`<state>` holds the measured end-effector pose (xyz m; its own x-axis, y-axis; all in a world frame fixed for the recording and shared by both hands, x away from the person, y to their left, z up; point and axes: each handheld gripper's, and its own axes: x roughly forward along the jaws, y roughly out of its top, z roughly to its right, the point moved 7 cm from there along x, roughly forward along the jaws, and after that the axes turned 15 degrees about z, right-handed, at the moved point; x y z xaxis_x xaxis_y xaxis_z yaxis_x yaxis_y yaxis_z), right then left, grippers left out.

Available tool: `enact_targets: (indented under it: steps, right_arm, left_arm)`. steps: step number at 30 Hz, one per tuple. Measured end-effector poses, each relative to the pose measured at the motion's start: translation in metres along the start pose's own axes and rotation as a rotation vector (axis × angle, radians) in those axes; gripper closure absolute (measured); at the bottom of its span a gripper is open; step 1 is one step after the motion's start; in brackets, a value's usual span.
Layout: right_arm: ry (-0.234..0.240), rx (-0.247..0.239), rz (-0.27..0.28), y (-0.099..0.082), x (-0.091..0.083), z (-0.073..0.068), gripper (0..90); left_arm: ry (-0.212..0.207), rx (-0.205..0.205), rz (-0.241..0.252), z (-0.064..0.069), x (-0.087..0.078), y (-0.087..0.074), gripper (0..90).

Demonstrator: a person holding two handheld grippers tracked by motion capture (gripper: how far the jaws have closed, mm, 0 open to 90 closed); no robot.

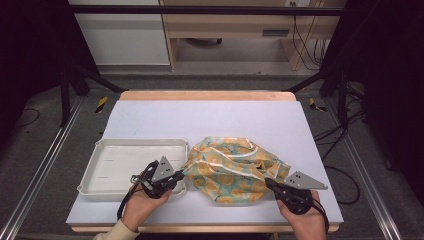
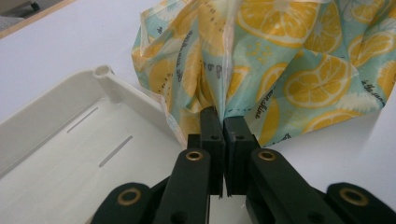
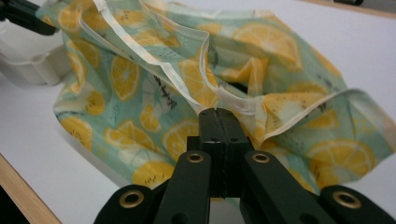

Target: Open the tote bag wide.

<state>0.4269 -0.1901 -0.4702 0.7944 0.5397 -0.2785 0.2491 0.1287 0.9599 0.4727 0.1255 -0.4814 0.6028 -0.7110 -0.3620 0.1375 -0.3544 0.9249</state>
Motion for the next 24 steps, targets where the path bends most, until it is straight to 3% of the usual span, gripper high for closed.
enact_targets:
  steps: [4, 11, 17, 20, 23, 24]
  right_arm:
    - [-0.024, -0.056, -0.048, -0.009, -0.005, 0.000, 90.0]
    - [-0.039, -0.045, -0.126, -0.026, -0.009, 0.005, 90.0]
    - [-0.060, -0.072, -0.204, -0.037, -0.008, 0.009, 90.0]
    - [-0.049, -0.054, -0.188, -0.038, -0.007, 0.008, 90.0]
    - [-0.023, -0.036, -0.119, -0.030, -0.008, 0.006, 86.4]
    - [-0.023, -0.036, -0.119, -0.030, -0.008, 0.006, 86.4]
  left_arm:
    - [0.000, 0.003, 0.004, 0.000, 0.000, 0.000, 88.6]
    - [0.005, 0.001, 0.015, -0.002, 0.000, 0.001, 88.4]
    - [0.007, 0.010, 0.019, 0.000, 0.000, 0.002, 88.4]
    - [0.008, 0.017, 0.013, 0.000, 0.001, 0.001, 88.5]
    - [0.010, 0.011, 0.013, -0.001, 0.000, 0.000, 88.4]
    - [0.010, 0.011, 0.013, -0.002, 0.000, 0.000, 88.4]
